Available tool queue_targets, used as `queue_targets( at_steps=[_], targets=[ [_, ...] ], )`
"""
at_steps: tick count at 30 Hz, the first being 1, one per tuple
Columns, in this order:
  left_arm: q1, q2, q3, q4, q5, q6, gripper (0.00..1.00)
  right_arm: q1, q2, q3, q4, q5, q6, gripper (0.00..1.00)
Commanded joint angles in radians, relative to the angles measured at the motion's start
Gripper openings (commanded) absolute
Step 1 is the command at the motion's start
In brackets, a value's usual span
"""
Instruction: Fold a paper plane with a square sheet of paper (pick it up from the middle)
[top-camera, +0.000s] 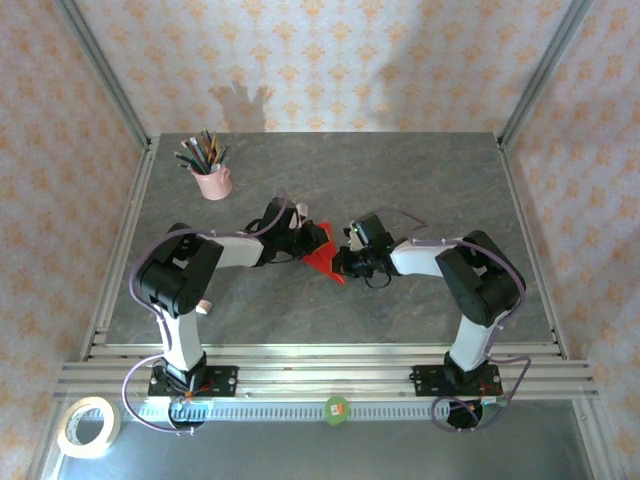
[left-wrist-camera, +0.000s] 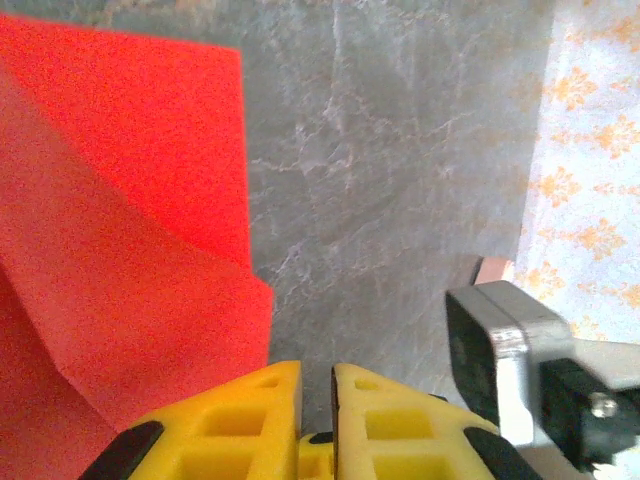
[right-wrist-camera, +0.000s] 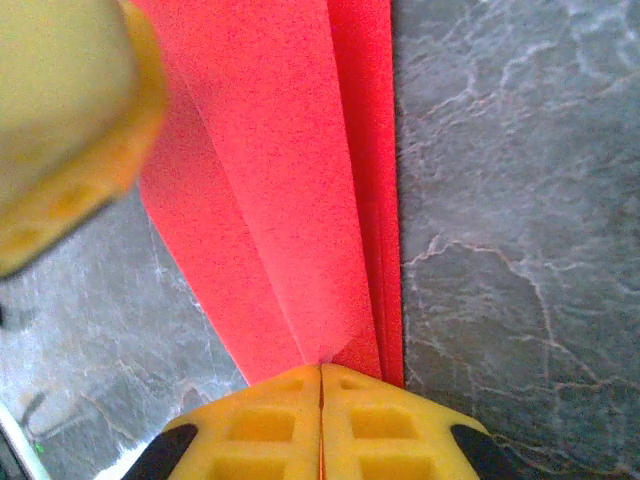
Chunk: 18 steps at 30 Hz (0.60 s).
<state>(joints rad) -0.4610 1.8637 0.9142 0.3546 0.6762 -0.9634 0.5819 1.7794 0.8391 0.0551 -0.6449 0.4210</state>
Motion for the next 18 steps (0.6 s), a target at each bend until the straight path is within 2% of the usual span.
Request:
queue_targets(
  at_steps=[1,18],
  targets=[
    [0.003,-0.007,-0.011,-0.019,0.015,0.044,0.16,-0.014,0.043,0.019,-0.113,-0.021,-0.112,0.08],
    [-0.001,0.11,0.064,-0.122,-0.02,0.094,0.11,-0.029,0.05,0.014,-0.097,-0.027,-0.09,0.08]
  ],
)
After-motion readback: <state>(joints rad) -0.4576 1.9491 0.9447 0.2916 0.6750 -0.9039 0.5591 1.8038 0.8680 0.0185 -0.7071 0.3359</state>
